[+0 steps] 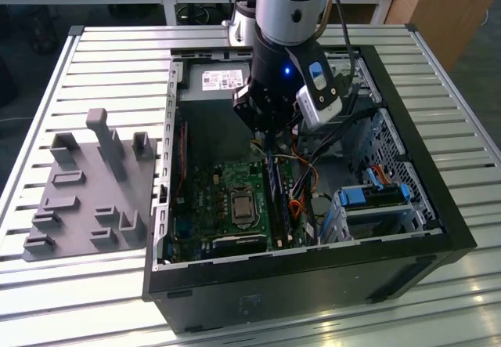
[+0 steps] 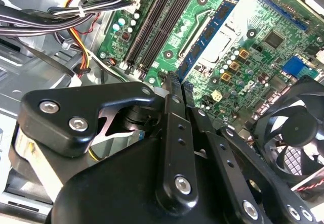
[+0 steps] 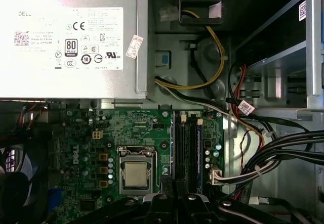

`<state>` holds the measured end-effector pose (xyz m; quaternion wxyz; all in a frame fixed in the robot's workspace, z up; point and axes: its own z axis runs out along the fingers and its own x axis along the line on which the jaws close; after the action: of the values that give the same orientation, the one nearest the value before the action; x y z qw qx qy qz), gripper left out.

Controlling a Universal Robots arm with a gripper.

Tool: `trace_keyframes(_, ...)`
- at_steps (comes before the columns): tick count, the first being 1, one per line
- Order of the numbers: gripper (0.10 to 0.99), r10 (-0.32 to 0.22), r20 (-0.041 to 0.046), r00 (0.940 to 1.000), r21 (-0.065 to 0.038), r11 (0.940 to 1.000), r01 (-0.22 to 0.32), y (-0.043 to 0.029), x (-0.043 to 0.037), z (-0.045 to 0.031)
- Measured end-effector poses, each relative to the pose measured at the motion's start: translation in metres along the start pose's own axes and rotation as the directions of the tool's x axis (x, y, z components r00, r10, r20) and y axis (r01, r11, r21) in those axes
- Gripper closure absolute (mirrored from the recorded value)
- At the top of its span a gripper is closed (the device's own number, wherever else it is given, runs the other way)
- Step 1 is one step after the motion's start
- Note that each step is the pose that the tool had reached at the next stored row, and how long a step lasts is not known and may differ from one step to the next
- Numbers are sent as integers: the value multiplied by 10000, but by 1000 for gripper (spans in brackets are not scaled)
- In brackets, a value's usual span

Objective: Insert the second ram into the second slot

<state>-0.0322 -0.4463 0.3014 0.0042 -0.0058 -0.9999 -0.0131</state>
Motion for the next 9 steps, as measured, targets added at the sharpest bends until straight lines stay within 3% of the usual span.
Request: trace_keyframes(9, 949, 0, -1, 10000, 3, 10000, 0, -6, -1, 42)
